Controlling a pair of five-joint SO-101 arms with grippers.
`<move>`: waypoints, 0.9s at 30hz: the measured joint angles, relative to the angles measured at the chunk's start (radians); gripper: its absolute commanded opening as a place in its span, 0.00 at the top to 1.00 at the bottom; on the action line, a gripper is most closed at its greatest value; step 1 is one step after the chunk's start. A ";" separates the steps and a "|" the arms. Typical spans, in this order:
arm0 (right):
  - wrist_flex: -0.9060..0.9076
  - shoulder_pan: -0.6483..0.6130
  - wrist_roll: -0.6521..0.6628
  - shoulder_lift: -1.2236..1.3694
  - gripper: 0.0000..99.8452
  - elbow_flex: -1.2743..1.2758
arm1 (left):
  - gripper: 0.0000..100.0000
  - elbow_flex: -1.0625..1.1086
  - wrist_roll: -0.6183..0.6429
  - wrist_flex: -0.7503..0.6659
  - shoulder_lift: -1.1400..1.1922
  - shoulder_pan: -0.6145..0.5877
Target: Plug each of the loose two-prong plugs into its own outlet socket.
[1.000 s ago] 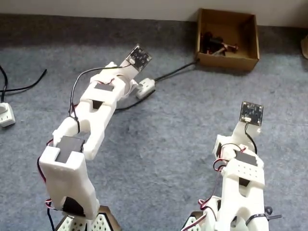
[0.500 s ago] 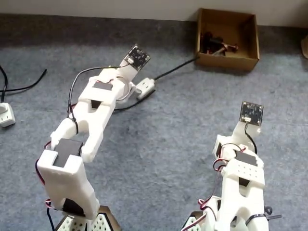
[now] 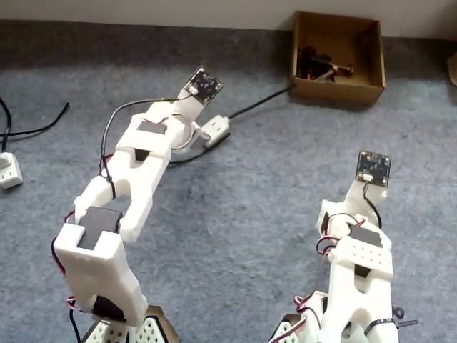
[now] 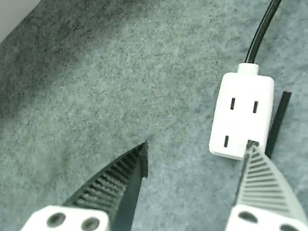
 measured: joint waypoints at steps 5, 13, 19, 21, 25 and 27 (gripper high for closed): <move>0.000 0.000 0.000 0.000 0.85 0.000 | 0.68 0.000 -0.008 0.006 0.000 0.006; 0.000 0.000 0.000 0.000 0.85 0.000 | 0.68 0.003 -0.032 -0.012 0.003 0.002; 0.000 0.002 0.000 0.000 0.85 0.000 | 0.68 0.003 -0.032 -0.057 0.005 0.003; 0.000 0.002 0.000 0.000 0.85 0.000 | 0.68 0.003 -0.032 -0.084 0.003 0.002; 0.000 0.002 0.000 0.000 0.85 0.000 | 0.68 0.003 -0.032 -0.101 0.003 0.003; 0.000 0.000 0.000 0.000 0.85 0.000 | 0.68 0.003 -0.032 -0.118 0.003 0.003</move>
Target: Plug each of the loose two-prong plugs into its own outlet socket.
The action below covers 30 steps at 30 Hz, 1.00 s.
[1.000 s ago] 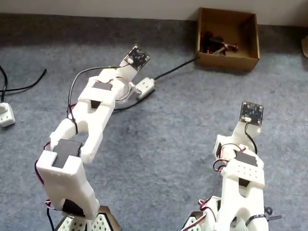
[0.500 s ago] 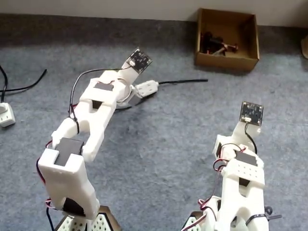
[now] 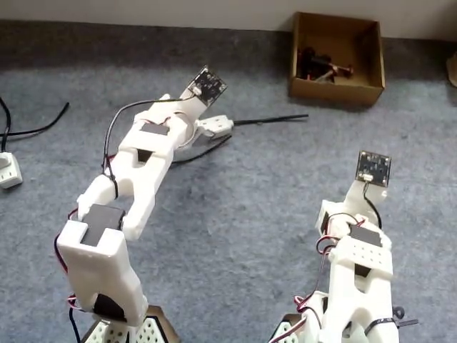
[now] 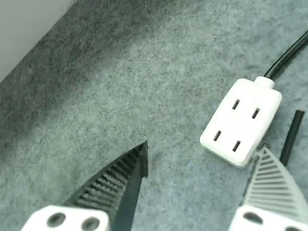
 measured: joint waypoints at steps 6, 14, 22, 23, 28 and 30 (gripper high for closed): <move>0.000 0.000 0.000 0.000 0.85 0.000 | 0.68 -0.009 0.000 -0.031 0.054 -0.002; 0.000 0.000 0.000 0.000 0.85 0.000 | 0.68 -0.029 0.000 -0.031 0.074 0.000; 0.000 0.000 0.000 0.000 0.85 0.000 | 0.89 -0.029 0.000 -0.031 0.074 0.002; 0.000 0.000 0.000 0.000 0.85 0.000 | 0.94 -0.029 0.000 -0.031 0.074 0.003; 0.000 0.000 0.000 0.000 0.85 0.000 | 0.93 -0.029 0.000 -0.031 0.074 -0.002; 0.000 0.000 0.000 0.000 0.85 0.000 | 0.93 -0.029 0.000 -0.031 0.074 -0.002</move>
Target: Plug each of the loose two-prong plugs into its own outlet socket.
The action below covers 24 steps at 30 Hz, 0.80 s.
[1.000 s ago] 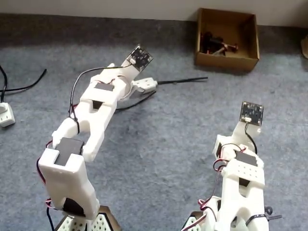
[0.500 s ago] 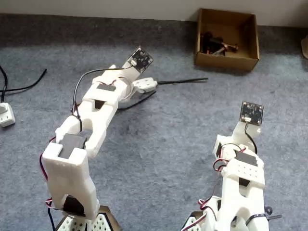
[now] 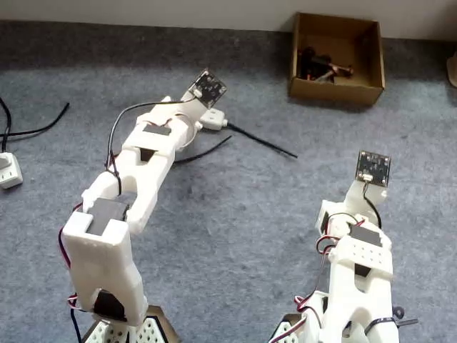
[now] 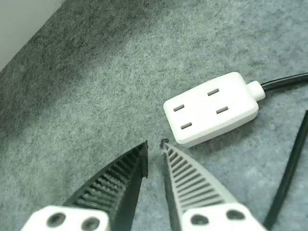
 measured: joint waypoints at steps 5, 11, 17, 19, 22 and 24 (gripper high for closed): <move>0.000 0.000 0.000 0.000 0.85 0.000 | 0.93 0.000 0.000 0.000 0.000 0.002; 0.000 0.000 0.000 0.000 0.85 0.000 | 0.93 0.000 0.000 -0.002 0.000 -0.005; 0.000 0.000 0.000 0.000 0.85 0.000 | 0.93 0.000 0.000 -0.003 0.002 -0.031; 0.000 0.000 0.000 0.000 0.85 0.000 | 0.93 0.000 0.000 -0.003 0.002 -0.026; 0.000 0.000 0.000 0.000 0.85 0.000 | 0.93 -0.009 0.005 -0.002 0.002 -0.044; 0.000 0.000 0.000 0.000 0.85 0.000 | 0.93 -0.054 0.038 0.035 0.002 -0.066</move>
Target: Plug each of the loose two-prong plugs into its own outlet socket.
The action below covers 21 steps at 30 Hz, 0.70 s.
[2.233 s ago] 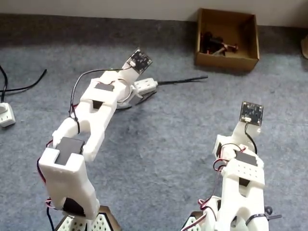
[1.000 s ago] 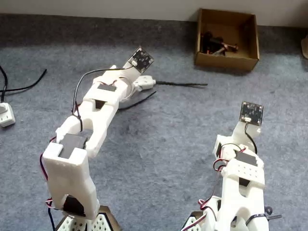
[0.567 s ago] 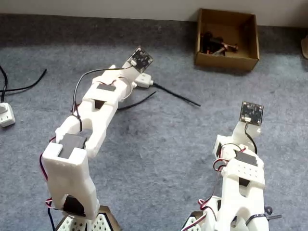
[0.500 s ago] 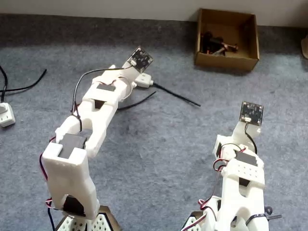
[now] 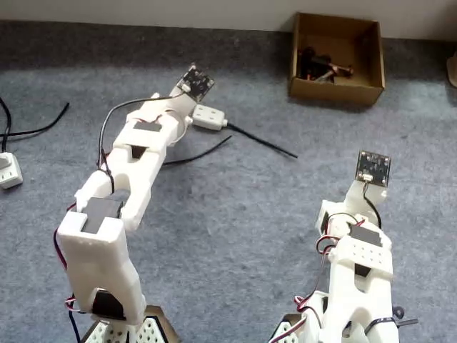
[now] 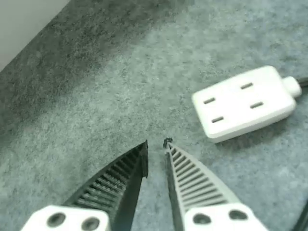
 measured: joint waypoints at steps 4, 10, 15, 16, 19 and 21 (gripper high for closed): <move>0.000 0.000 0.000 0.000 0.85 0.000 | 0.93 -0.184 0.044 0.233 0.000 -0.028; 0.000 0.000 0.000 0.000 0.85 0.005 | 0.93 -0.499 0.051 0.588 0.000 -0.025; 0.000 0.000 0.000 0.000 0.85 0.005 | 0.92 -0.651 0.109 0.729 0.000 -0.026; 0.000 0.000 0.000 0.000 0.85 0.005 | 0.92 -0.667 0.118 0.741 0.000 -0.026; 0.000 0.000 0.000 0.000 0.85 0.021 | 0.87 -0.713 0.135 0.767 0.008 -0.017; 0.000 0.002 0.000 0.000 0.85 0.029 | 0.85 -0.753 0.141 0.786 0.046 -0.011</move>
